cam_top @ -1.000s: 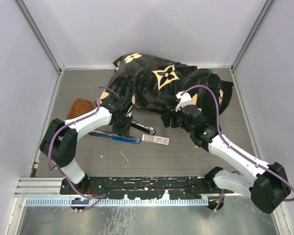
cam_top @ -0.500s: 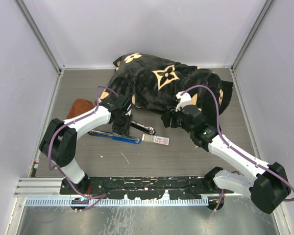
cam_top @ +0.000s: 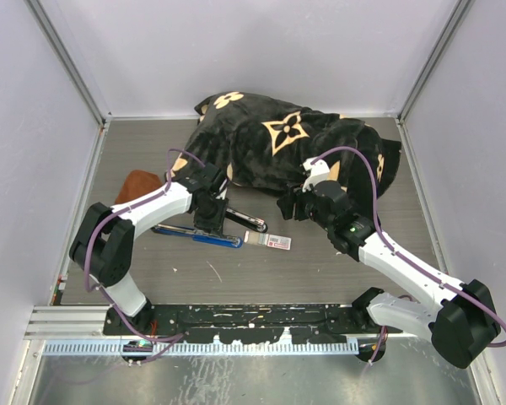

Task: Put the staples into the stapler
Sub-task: Adjust the stapler at the center of the board.

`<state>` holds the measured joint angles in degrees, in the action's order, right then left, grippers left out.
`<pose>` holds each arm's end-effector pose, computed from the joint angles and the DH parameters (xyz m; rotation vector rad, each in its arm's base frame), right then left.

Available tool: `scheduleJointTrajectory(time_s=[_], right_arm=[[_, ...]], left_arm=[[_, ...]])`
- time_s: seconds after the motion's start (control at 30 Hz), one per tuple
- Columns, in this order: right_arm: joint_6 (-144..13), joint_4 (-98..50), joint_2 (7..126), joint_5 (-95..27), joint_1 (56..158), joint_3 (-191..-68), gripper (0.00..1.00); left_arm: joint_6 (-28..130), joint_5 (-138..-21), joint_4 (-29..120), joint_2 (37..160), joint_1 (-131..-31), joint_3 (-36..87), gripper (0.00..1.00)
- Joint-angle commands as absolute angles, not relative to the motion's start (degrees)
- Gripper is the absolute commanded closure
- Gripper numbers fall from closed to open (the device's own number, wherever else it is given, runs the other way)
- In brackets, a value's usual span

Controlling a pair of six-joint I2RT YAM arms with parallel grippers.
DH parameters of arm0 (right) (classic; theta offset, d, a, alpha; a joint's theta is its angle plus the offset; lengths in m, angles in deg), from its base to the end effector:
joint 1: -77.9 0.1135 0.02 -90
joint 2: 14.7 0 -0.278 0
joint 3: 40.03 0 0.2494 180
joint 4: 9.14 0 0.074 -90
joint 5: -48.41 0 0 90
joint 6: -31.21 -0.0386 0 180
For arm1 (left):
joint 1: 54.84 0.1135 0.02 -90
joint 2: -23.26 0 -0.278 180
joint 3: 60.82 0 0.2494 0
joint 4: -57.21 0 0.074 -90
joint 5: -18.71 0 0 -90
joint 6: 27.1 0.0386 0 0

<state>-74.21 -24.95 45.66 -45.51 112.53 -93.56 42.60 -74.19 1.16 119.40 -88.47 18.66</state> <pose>0.1940 0.1308 0.2822 -0.2886 1.9785 0.5015 0.2671 -0.1800 0.2109 0.3457 2.8630 -0.2639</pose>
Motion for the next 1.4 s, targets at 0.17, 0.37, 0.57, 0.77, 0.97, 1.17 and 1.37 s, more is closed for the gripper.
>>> scheduleJointTrajectory(time_s=[0.17, 0.37, 0.57, 0.77, 0.97, 1.17, 1.37], right_arm=[[-74.8, -23.1, 44.5, -45.4, 112.2, -94.2, 0.38], [-74.9, -23.1, 44.6, -45.4, 112.2, -94.2, 0.37], [-74.8, -23.0, 44.5, -45.4, 112.1, -94.2, 0.38], [-74.9, -23.1, 44.6, -45.4, 112.0, -94.1, 0.38], [-74.9, -23.0, 44.7, -45.4, 112.1, -94.1, 0.38], [-75.0, -23.0, 44.7, -45.2, 112.1, -94.1, 0.38], [-75.0, -23.0, 44.7, -45.1, 112.1, -94.2, 0.38]], left_arm=[[42.5, -74.3, 3.1, 119.6, -88.2, 18.9, 0.67], [41.4, -75.1, 3.5, 118.8, -88.2, 17.8, 0.67], [40.7, -75.3, 4.0, 118.1, -88.2, 16.6, 0.67], [40.7, -75.2, 4.1, 118.5, -88.2, 16.3, 0.67], [40.5, -74.7, 4.3, 117.8, -88.2, 15.5, 0.68], [40.5, -75.3, 4.3, 116.7, -88.2, 14.0, 0.68], [41.2, -74.5, 3.8, 115.6, -88.2, 12.6, 0.68]])
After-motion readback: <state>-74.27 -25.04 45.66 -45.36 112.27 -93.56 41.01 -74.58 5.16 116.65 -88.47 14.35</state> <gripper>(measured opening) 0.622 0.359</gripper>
